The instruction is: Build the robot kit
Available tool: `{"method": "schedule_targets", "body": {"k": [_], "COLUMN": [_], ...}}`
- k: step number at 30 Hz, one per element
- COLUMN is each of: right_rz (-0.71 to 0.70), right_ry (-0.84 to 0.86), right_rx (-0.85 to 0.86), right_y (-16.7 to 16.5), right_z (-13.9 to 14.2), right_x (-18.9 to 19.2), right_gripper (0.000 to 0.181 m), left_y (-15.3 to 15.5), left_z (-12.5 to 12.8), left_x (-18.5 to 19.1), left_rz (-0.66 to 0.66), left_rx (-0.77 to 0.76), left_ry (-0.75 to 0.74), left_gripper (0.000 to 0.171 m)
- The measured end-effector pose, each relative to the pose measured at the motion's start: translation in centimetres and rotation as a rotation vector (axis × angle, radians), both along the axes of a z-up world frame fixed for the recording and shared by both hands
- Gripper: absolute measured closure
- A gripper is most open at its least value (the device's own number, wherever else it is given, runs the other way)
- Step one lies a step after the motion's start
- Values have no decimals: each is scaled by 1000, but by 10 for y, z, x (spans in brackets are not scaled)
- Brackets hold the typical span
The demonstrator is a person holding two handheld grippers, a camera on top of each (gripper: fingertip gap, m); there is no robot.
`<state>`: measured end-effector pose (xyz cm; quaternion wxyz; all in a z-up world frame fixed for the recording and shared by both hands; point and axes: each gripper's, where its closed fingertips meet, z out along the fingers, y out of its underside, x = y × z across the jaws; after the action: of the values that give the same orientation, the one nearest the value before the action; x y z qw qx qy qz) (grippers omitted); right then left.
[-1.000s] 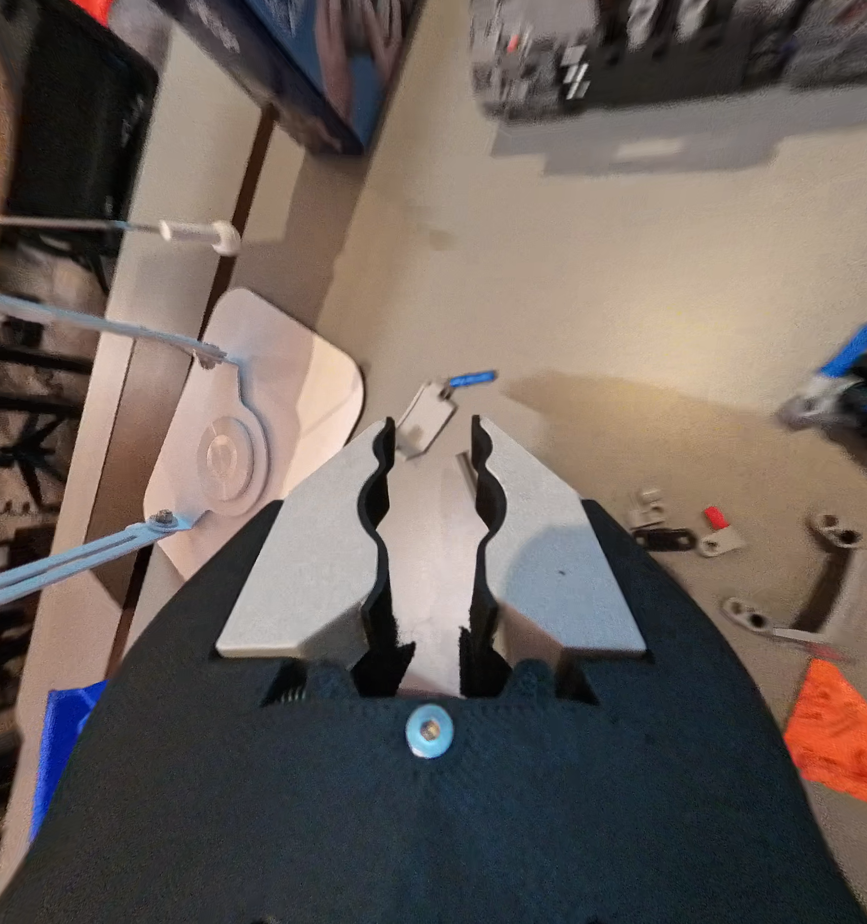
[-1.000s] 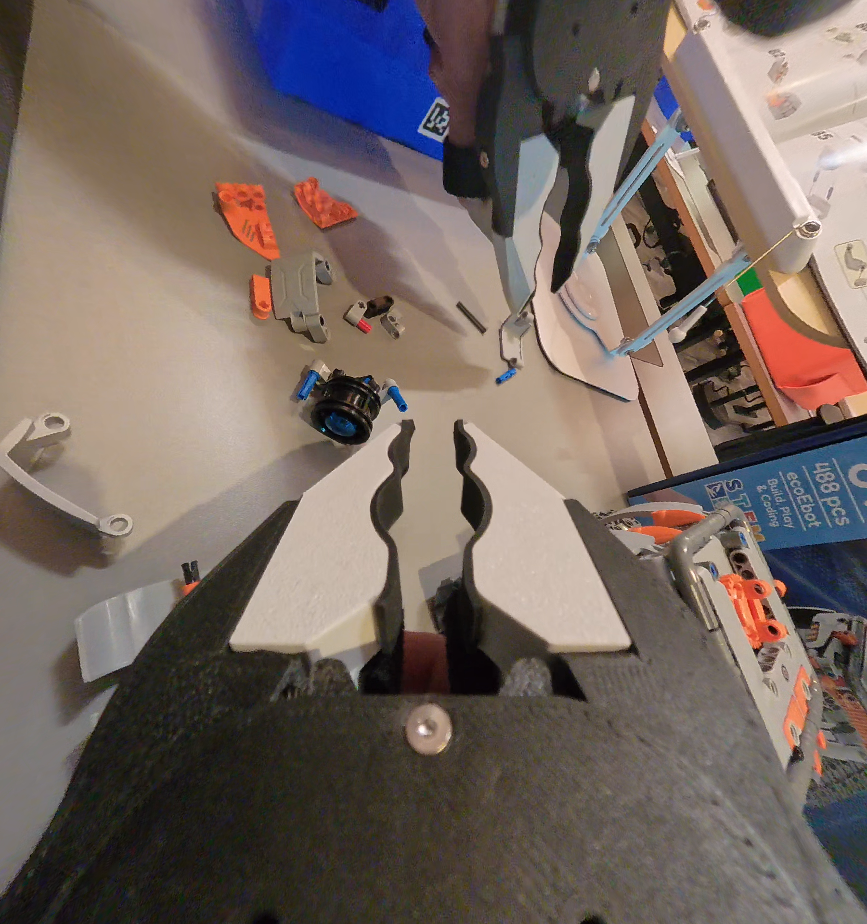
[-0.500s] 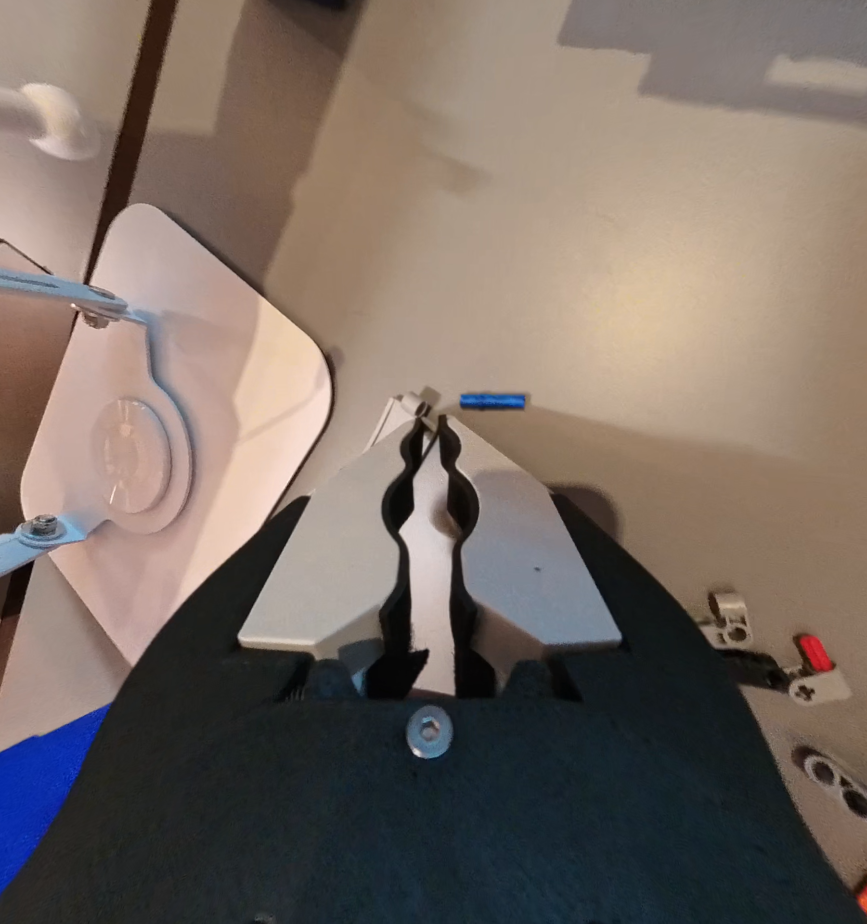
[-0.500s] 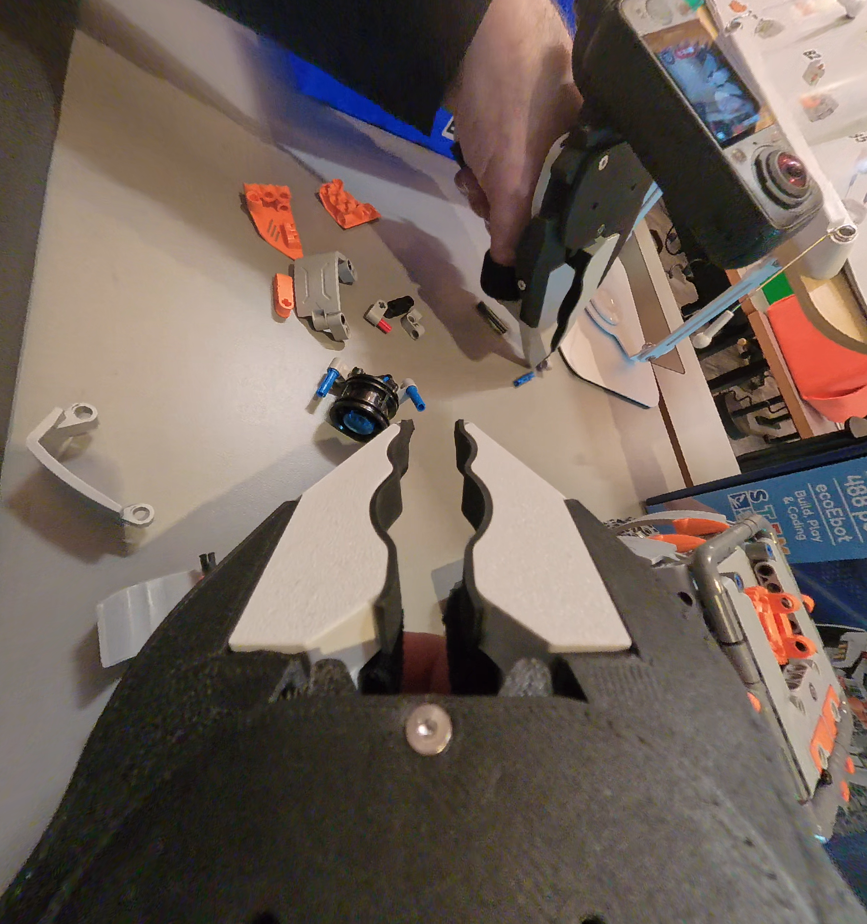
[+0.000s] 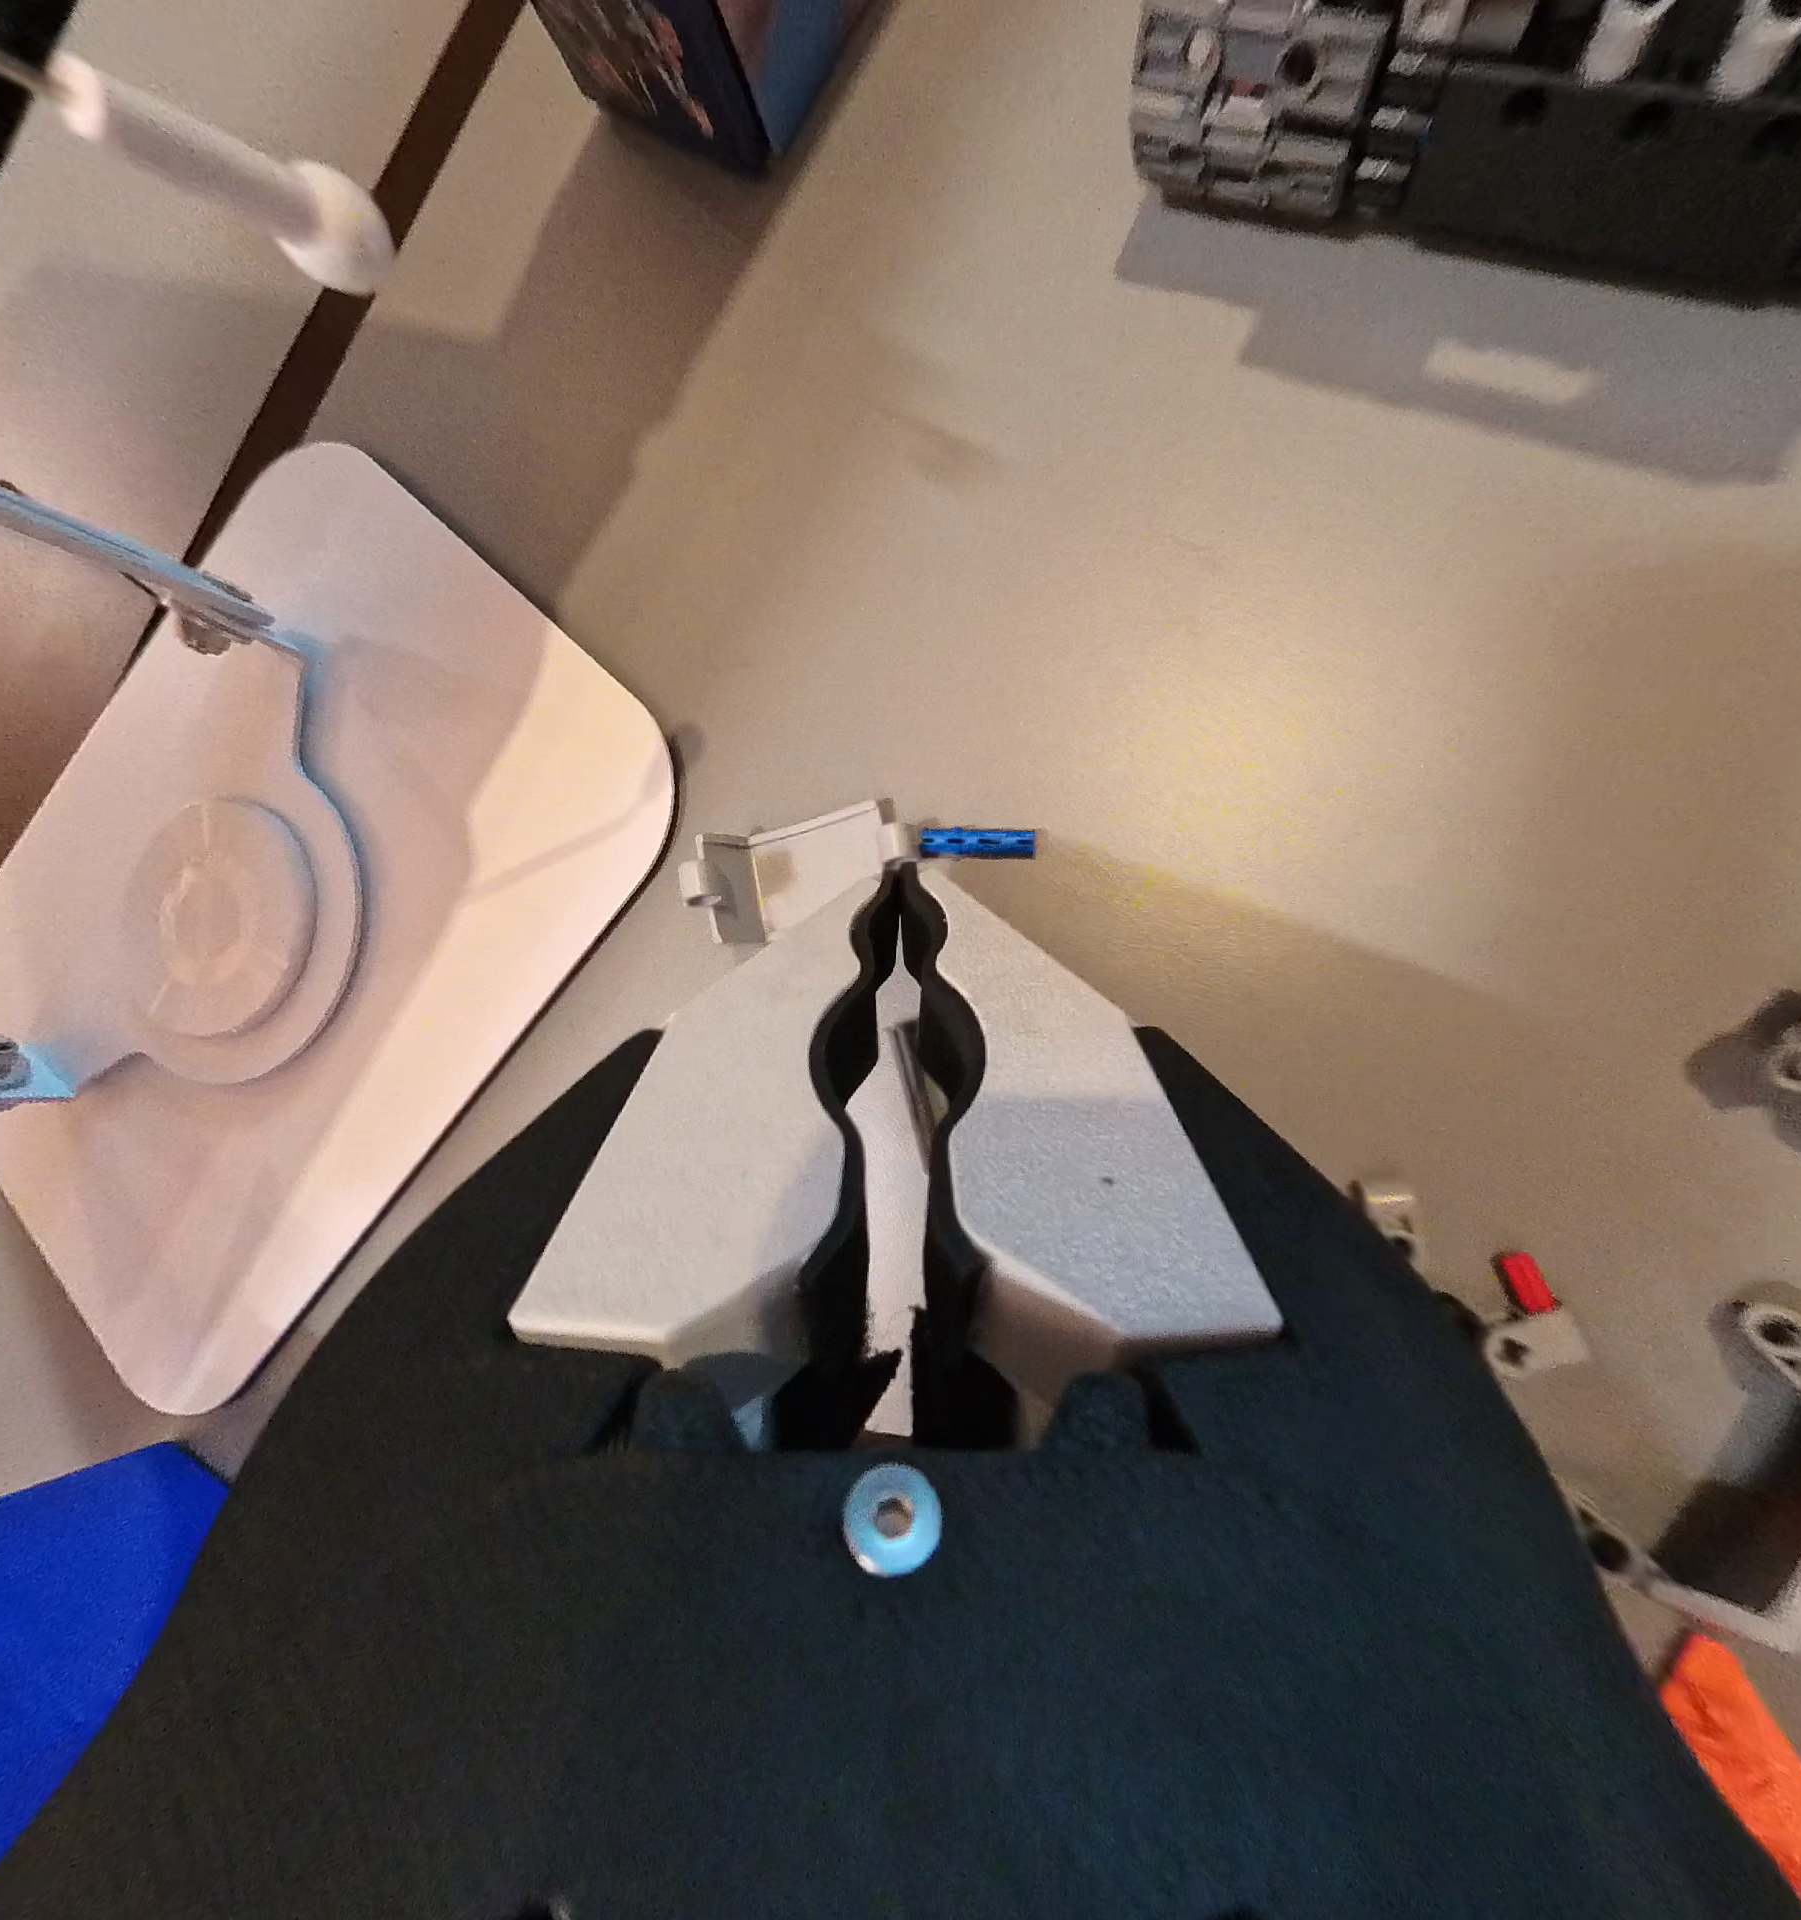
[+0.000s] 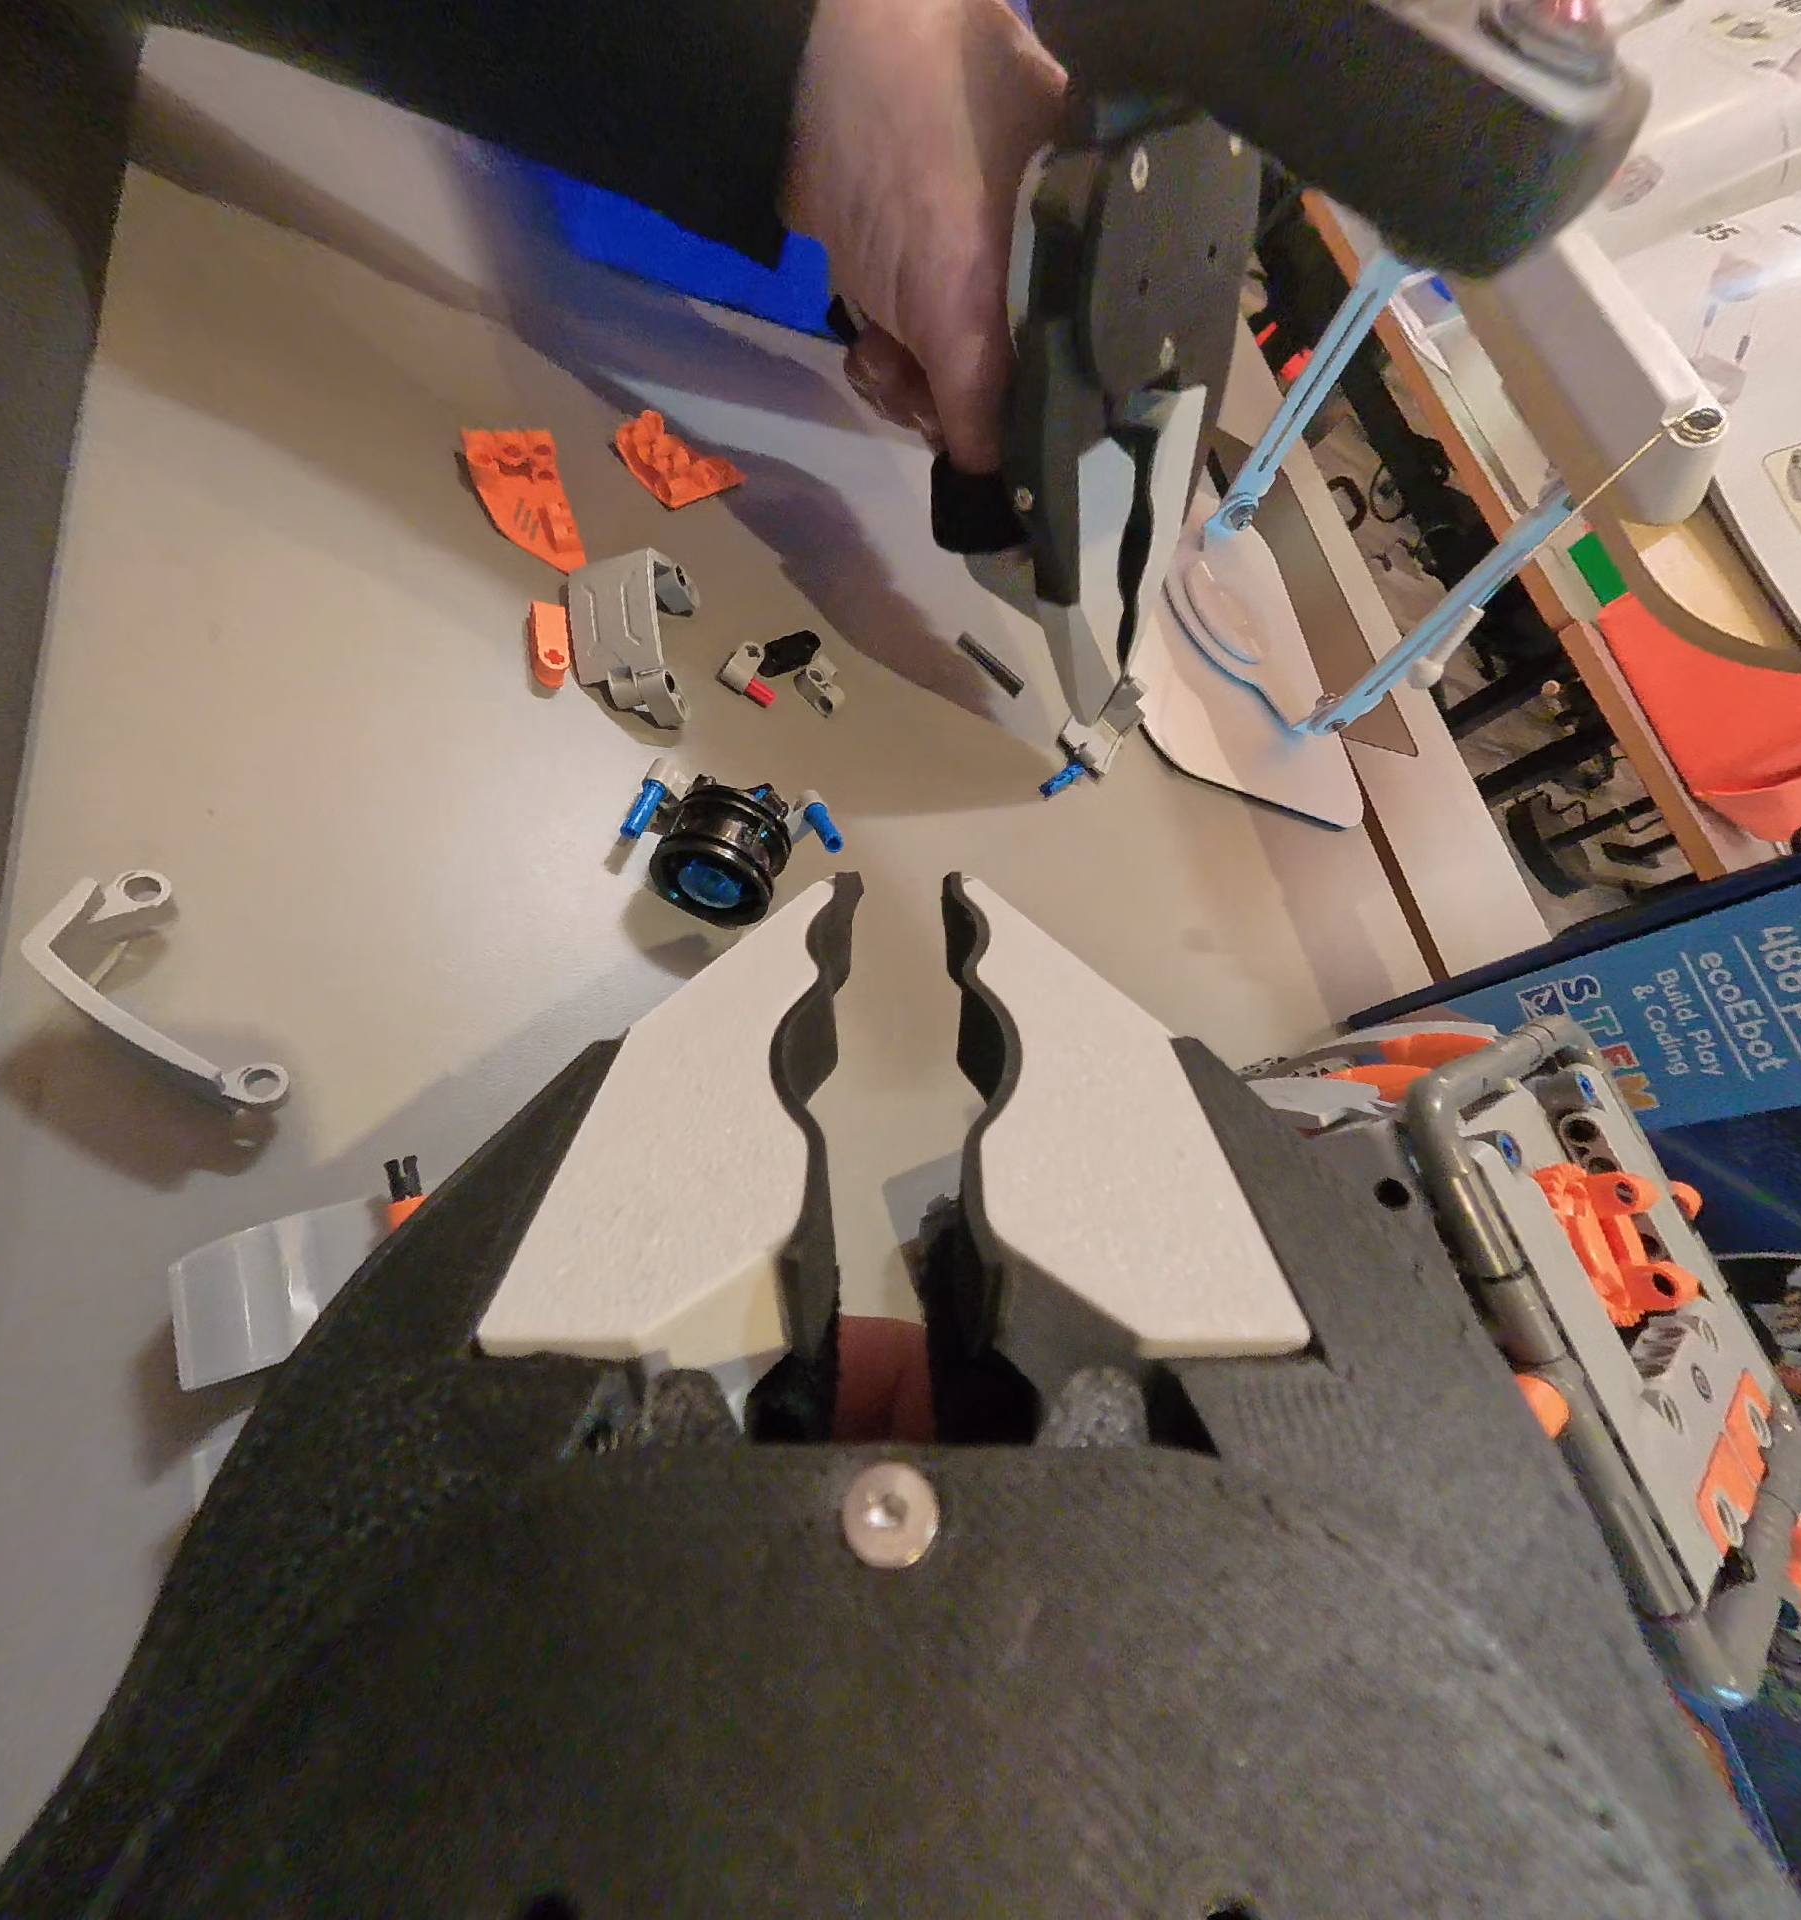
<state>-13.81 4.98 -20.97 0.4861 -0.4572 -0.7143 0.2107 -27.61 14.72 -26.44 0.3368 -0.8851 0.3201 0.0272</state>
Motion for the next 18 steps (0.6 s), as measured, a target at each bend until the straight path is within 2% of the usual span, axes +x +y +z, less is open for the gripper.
{"method": "schedule_targets", "body": {"k": [1,3,5,6,8,10,13,15,18], "right_rz": [-3,-7,-10,-12,-15,-16,-15,-14,-13], "right_ry": [6,18,21,19,20,22,26,29,36], "right_rx": [-5,-14,-17,-14,-9,-7,-4,-6,-10], "right_y": [1,1,1,2,2,2,3,3,4], "right_z": [1,4,4,4,4,5,7,8,10], "right_x": [0,0,-1,0,0,0,1,2,3], "right_gripper": [166,166,166,166,166,166,166,166,166], "left_y": [-3,-3,2,6,10,15,22,25,28], "left_z": [5,17,25,28,28,22,1,-10,-7], "left_x": [2,-2,-17,-26,-30,-33,-34,-38,-33], "left_rz": [-3,21,67,96,127,162,198,217,208], "left_rx": [9,47,98,118,102,79,19,7,26], "left_ry": [-25,-43,28,69,58,47,24,45,12], "left_gripper": [171,171,171,163,141,134,139,160,167]}}
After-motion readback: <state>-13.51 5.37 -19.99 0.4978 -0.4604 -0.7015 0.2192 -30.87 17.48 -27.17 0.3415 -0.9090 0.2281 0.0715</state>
